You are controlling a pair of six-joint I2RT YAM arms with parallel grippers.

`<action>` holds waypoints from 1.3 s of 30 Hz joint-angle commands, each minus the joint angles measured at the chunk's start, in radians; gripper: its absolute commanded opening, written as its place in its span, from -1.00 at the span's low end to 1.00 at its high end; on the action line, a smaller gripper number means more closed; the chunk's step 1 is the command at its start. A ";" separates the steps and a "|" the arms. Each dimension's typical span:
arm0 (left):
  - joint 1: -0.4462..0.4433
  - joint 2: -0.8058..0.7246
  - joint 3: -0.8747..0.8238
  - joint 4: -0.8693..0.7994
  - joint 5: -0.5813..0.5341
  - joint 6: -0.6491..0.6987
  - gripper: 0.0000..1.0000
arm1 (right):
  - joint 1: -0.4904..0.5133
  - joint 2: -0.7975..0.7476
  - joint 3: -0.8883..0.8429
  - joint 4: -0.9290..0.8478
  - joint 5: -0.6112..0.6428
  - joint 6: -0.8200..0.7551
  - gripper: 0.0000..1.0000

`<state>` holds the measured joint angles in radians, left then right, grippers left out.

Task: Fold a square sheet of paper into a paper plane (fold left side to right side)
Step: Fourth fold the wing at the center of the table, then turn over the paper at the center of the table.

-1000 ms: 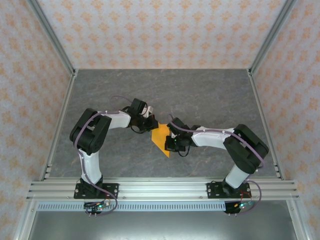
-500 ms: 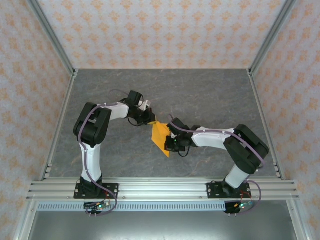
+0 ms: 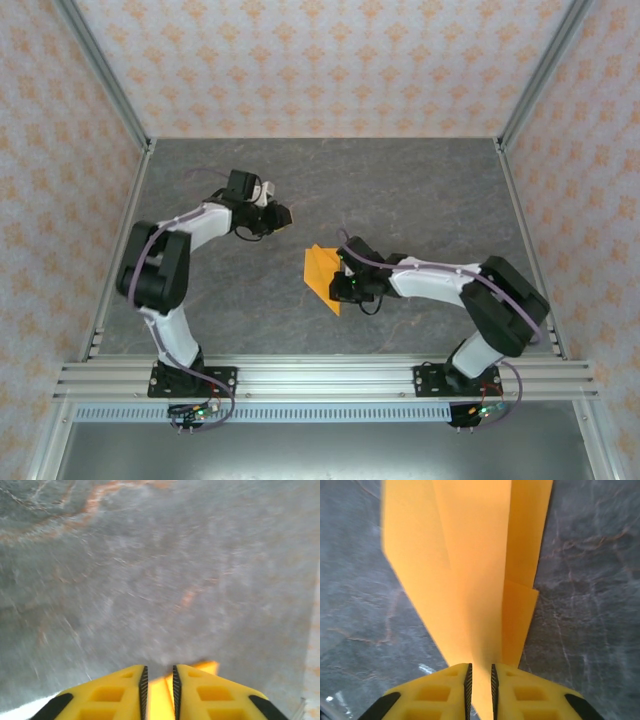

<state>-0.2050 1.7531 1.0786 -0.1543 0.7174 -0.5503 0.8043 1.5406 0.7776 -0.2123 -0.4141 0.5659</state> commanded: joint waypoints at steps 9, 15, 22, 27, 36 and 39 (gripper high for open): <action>-0.206 -0.130 -0.230 0.190 -0.077 -0.166 -0.45 | -0.125 -0.316 -0.114 0.067 0.127 -0.018 0.10; -0.253 -0.023 -0.183 0.229 -0.064 -0.194 -0.42 | -0.132 -0.389 -0.159 0.070 0.122 -0.010 0.13; -0.287 0.076 -0.113 0.230 -0.057 -0.199 -0.36 | -0.139 -0.437 -0.174 0.036 0.135 -0.014 0.13; -0.308 0.110 -0.075 0.234 -0.047 -0.202 -0.31 | -0.152 -0.457 -0.195 0.032 0.114 -0.007 0.14; -0.315 0.056 -0.063 0.237 -0.061 -0.205 -0.85 | -0.312 -0.493 -0.310 0.206 -0.166 0.077 0.53; -0.311 -0.022 -0.049 0.193 -0.081 -0.187 -0.95 | -0.382 -0.494 -0.364 0.324 -0.299 0.118 0.76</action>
<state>-0.5171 1.8362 0.9962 0.0547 0.6682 -0.7597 0.4603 1.0626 0.4473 -0.0280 -0.5537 0.6353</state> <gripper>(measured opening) 0.052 0.862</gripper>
